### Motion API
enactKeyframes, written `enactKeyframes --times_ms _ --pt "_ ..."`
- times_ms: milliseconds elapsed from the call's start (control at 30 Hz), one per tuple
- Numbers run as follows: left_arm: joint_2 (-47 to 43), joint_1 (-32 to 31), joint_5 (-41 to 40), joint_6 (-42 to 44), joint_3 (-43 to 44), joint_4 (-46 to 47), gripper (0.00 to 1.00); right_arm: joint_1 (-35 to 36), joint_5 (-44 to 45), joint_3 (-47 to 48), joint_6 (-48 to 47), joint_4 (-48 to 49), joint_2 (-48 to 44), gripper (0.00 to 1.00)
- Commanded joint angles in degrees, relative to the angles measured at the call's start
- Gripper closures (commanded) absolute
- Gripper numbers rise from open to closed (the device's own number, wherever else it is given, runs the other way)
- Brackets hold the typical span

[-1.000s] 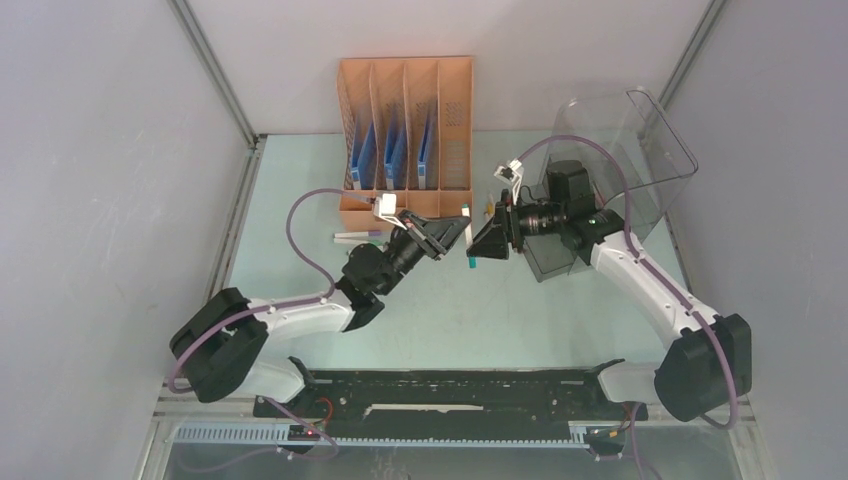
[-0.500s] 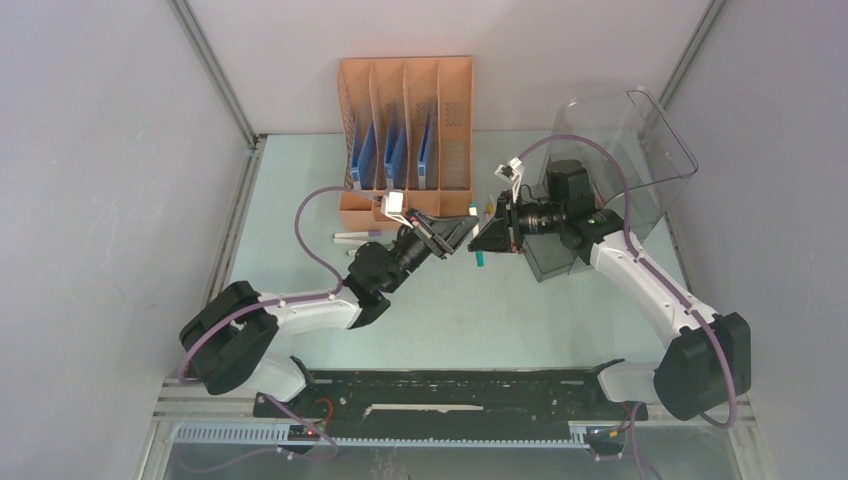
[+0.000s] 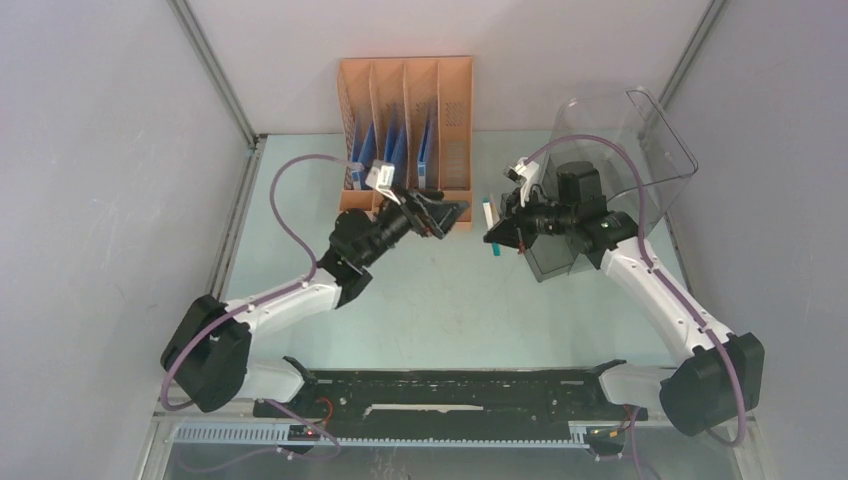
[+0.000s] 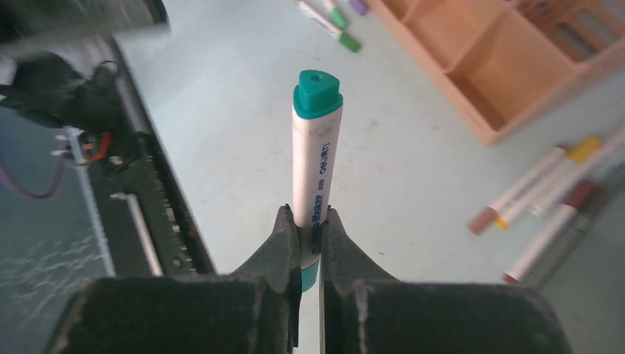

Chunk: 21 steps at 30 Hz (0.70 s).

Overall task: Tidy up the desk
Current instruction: Place the stationery in the drawer.

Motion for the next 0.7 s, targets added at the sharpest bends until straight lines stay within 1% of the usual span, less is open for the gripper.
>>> enactKeyframes --times_ms 0,133,233,267,367,467,600,667 --pt "-1.3 4.34 6.08 7.6 6.06 -5.22 0.0 -1.15 11.48 3.49 -8.59 -4.05 -1.92 0.99" --pt "0.22 5.54 3.28 14.87 11.07 -5.23 0.0 -1.27 19.06 4.93 -12.14 -5.94 -1.25 0.99" --pt "2.17 5.92 0.22 21.13 14.72 -4.84 0.0 -0.72 25.34 6.33 -13.18 -6.69 1.06 0.99" --pt "3.09 6.17 -0.41 22.05 15.79 -4.28 0.0 -0.43 26.97 7.14 -13.56 -7.13 2.3 0.99" --pt "6.34 7.13 -1.46 22.56 18.19 -1.83 0.0 0.29 31.68 9.57 -14.65 -8.61 6.1 0.99" --pt "9.82 7.61 -1.03 23.36 18.97 -0.52 0.0 1.47 37.92 10.51 -15.62 -8.07 9.08 0.98" --pt "12.69 7.58 0.06 24.29 15.83 2.31 0.0 2.97 46.54 10.45 -15.92 -7.61 12.24 0.96" --pt "13.08 7.57 1.44 23.9 13.88 3.43 0.0 3.0 49.06 9.26 -16.11 -6.79 13.43 0.96"
